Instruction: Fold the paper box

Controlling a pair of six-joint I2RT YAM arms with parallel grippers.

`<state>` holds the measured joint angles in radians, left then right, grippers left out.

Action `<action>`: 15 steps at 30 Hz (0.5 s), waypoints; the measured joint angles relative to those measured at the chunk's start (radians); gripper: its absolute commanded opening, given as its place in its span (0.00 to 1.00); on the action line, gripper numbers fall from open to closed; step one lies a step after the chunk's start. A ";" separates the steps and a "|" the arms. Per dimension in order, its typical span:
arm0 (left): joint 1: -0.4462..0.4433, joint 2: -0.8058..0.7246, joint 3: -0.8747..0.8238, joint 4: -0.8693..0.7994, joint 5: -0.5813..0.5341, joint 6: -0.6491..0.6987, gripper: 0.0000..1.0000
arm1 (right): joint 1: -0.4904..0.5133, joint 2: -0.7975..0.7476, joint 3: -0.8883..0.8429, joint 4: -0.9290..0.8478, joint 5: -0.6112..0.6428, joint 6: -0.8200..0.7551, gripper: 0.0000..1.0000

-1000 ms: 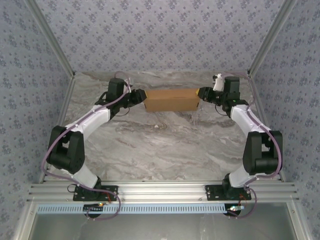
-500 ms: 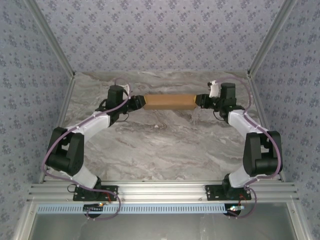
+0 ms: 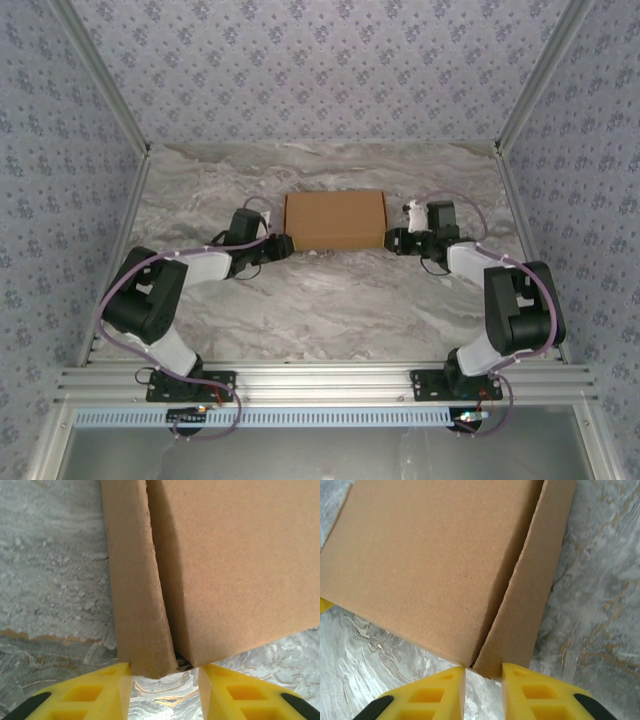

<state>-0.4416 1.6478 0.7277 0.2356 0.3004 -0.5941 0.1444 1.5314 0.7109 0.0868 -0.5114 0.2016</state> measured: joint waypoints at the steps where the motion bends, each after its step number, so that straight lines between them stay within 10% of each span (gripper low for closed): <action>1: -0.003 0.000 -0.002 0.000 -0.004 0.003 0.48 | 0.002 0.000 -0.003 -0.003 0.003 0.001 0.32; 15: -0.012 -0.314 -0.003 -0.193 -0.235 0.137 0.84 | 0.001 -0.293 0.132 -0.326 0.323 -0.041 0.60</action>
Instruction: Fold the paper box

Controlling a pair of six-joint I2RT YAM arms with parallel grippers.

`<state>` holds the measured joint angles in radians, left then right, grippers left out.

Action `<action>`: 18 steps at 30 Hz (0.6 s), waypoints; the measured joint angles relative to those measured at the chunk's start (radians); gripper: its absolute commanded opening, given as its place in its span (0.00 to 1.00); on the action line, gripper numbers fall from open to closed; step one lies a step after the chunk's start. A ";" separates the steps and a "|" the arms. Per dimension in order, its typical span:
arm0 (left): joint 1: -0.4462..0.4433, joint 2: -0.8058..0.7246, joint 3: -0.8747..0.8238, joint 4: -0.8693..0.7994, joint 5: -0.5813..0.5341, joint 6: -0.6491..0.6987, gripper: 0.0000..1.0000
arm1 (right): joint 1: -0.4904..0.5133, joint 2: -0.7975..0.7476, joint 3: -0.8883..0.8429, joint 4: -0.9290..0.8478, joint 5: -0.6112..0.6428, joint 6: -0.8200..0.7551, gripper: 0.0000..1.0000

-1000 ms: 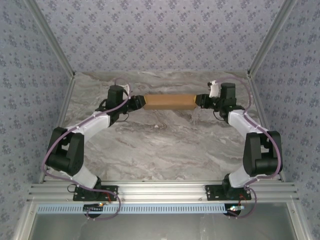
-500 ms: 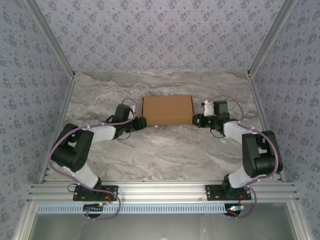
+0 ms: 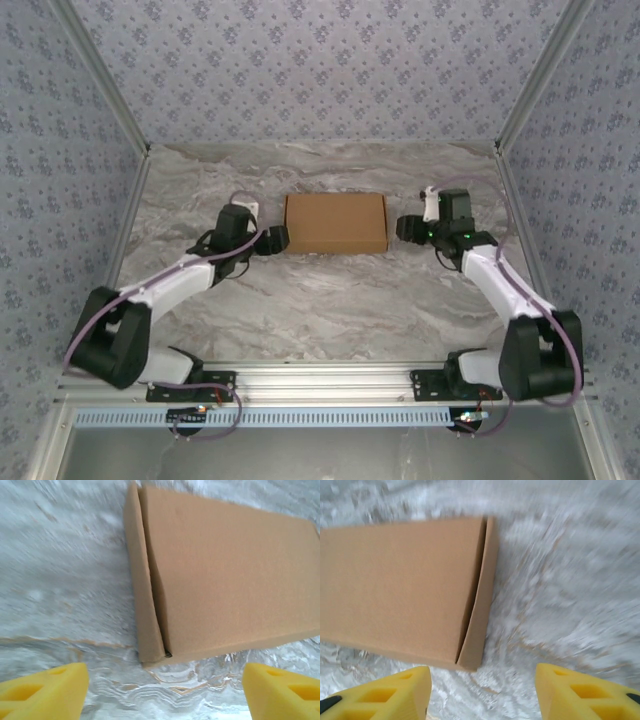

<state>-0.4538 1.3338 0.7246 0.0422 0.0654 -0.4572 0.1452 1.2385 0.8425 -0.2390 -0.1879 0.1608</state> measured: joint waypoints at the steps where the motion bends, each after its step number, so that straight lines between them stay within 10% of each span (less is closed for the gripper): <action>1: 0.000 -0.040 0.000 -0.019 -0.037 0.018 0.85 | 0.003 -0.040 0.020 -0.020 0.035 -0.014 0.61; 18: 0.171 -0.456 -0.239 0.084 -0.527 0.253 0.99 | -0.070 -0.332 -0.106 0.076 0.464 -0.074 0.99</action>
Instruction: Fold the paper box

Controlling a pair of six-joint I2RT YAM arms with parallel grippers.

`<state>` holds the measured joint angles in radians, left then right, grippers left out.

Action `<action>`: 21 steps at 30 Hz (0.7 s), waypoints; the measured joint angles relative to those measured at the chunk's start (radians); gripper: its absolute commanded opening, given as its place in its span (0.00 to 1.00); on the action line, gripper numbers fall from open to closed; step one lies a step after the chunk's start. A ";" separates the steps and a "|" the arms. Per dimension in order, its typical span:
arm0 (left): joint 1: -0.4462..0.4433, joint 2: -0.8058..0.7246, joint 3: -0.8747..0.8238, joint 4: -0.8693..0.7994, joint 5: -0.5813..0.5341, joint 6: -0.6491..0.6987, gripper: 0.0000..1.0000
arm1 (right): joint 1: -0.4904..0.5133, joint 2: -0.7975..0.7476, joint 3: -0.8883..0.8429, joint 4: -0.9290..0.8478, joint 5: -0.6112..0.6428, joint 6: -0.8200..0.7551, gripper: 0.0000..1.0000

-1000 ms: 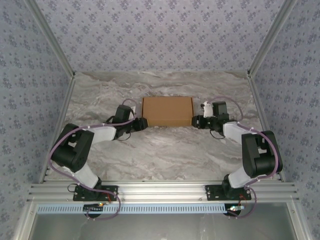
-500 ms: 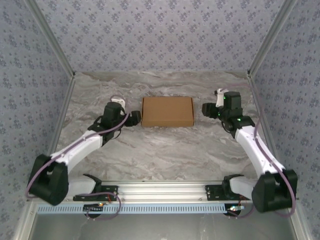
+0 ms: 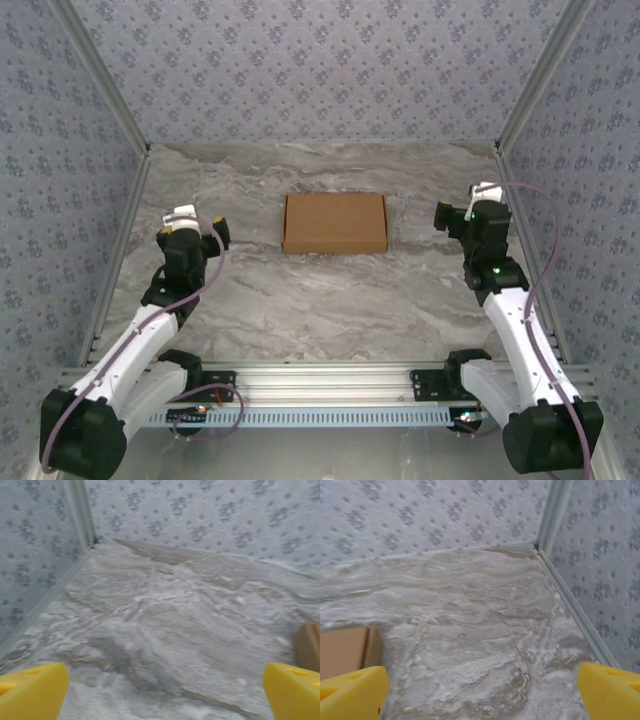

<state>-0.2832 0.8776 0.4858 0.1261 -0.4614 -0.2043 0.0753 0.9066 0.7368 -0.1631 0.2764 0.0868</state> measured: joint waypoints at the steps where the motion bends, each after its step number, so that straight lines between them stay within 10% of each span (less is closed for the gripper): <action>1: 0.017 0.026 -0.004 0.008 -0.007 0.010 0.99 | -0.005 0.014 -0.035 0.027 0.020 0.006 0.99; 21: 0.227 0.599 -0.049 0.501 0.174 0.158 0.99 | -0.023 0.535 -0.306 0.747 0.057 -0.067 0.99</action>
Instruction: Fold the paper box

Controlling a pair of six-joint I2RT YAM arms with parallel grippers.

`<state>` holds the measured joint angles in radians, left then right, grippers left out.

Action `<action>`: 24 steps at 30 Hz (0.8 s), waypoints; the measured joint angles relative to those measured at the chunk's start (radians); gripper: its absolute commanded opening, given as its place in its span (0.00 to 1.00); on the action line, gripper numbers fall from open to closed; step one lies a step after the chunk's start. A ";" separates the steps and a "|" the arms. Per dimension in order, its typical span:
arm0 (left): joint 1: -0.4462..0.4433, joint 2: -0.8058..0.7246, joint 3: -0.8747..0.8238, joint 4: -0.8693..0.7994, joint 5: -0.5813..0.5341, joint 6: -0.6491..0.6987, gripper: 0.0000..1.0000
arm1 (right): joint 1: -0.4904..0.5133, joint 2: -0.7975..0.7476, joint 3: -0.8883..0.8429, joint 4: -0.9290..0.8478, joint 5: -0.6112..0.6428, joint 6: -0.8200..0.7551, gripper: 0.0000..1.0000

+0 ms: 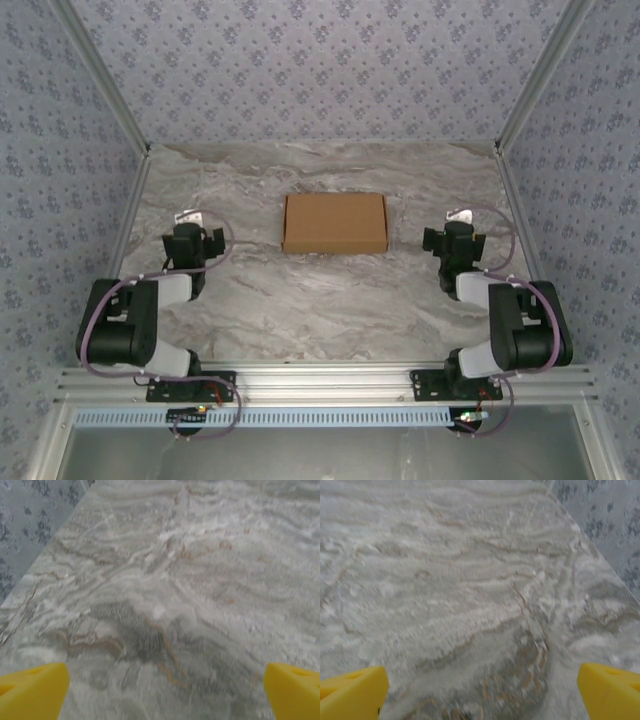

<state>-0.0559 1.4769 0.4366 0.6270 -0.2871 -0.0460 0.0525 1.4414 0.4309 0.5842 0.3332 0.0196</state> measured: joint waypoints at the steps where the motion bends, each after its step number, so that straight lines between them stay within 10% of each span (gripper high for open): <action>1: 0.020 0.017 0.000 0.021 0.016 -0.003 0.99 | -0.002 0.015 -0.003 0.037 -0.011 -0.005 0.99; 24: 0.062 0.051 -0.021 0.141 0.202 0.012 0.99 | -0.055 0.078 -0.068 0.221 -0.151 -0.017 0.99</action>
<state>0.0059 1.5280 0.4160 0.7677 -0.0849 -0.0341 -0.0025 1.5192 0.3630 0.8051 0.1818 0.0025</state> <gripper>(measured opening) 0.993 0.988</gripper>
